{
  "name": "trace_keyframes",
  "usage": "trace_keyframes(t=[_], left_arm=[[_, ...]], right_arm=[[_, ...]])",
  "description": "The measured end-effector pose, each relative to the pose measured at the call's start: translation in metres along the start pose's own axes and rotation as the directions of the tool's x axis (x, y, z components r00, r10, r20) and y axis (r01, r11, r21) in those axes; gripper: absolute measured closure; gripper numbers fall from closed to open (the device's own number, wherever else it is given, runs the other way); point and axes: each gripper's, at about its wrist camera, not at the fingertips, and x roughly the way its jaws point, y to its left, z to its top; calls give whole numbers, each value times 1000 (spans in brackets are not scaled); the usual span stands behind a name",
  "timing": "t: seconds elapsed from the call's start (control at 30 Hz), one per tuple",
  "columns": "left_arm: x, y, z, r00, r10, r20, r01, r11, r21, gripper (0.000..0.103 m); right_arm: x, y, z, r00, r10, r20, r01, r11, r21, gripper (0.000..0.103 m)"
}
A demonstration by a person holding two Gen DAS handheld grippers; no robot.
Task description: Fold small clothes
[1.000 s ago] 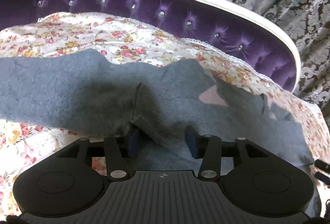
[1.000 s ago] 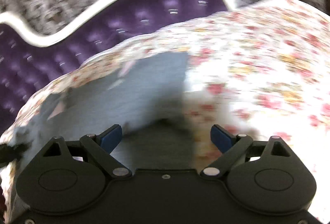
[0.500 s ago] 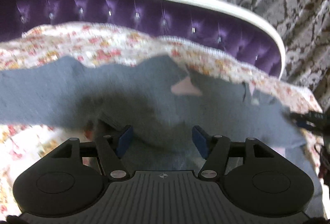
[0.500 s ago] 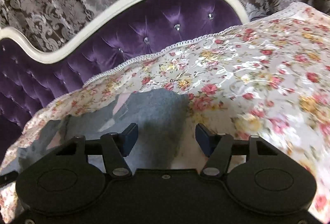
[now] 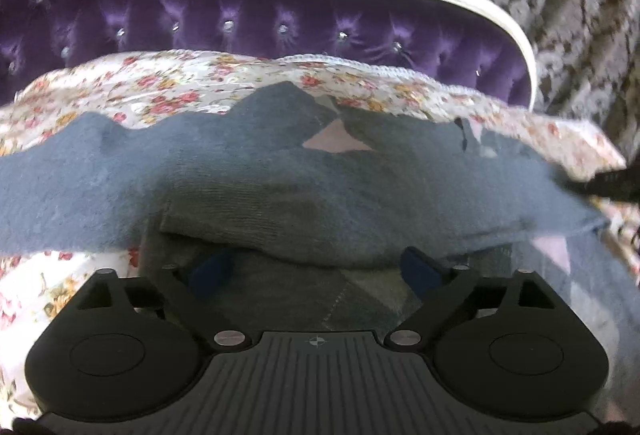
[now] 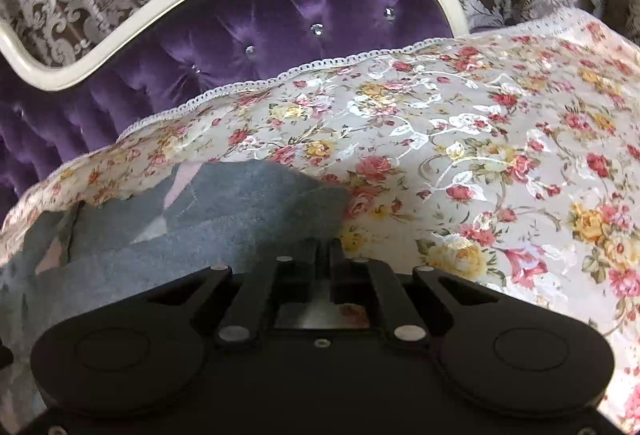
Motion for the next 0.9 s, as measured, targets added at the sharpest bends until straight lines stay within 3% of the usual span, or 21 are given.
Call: trace_keyframes(t=[0.1, 0.17, 0.23, 0.3, 0.37, 0.4, 0.53, 0.67, 0.9], left_arm=[[4, -10, -5, 1000, 26, 3, -26, 997, 68, 2], [5, -10, -6, 999, 33, 8, -34, 997, 62, 1], [5, -10, -6, 999, 36, 7, -36, 998, 58, 1], [6, -11, -6, 999, 41, 8, -41, 997, 65, 1], [7, -12, -5, 999, 45, 7, -46, 997, 69, 0], [7, -12, -5, 999, 46, 4, -46, 996, 71, 0], [5, -8, -2, 1000, 29, -5, -29, 997, 71, 2], [-18, 6, -4, 1000, 21, 9, -21, 1000, -3, 3], [-66, 53, -13, 991, 121, 54, -117, 991, -64, 3]], right_arm=[[-4, 6, 4, 999, -33, 21, 34, 999, -19, 69], [-14, 12, 6, 997, -53, 64, 55, 998, -29, 41], [-31, 21, 5, 993, -41, 110, 47, 998, -49, 31], [-46, 33, 1, 989, -33, 144, 45, 995, -84, 26], [-62, 48, -7, 985, -9, 170, 30, 992, -123, 7], [-67, 54, -11, 985, 8, 173, 15, 991, -134, 3], [-84, 82, -37, 987, 76, 139, -51, 983, -175, 1], [-94, 111, -65, 987, 127, 97, -104, 970, -220, 1], [-100, 159, -107, 975, 221, 26, -206, 943, -262, 1]])
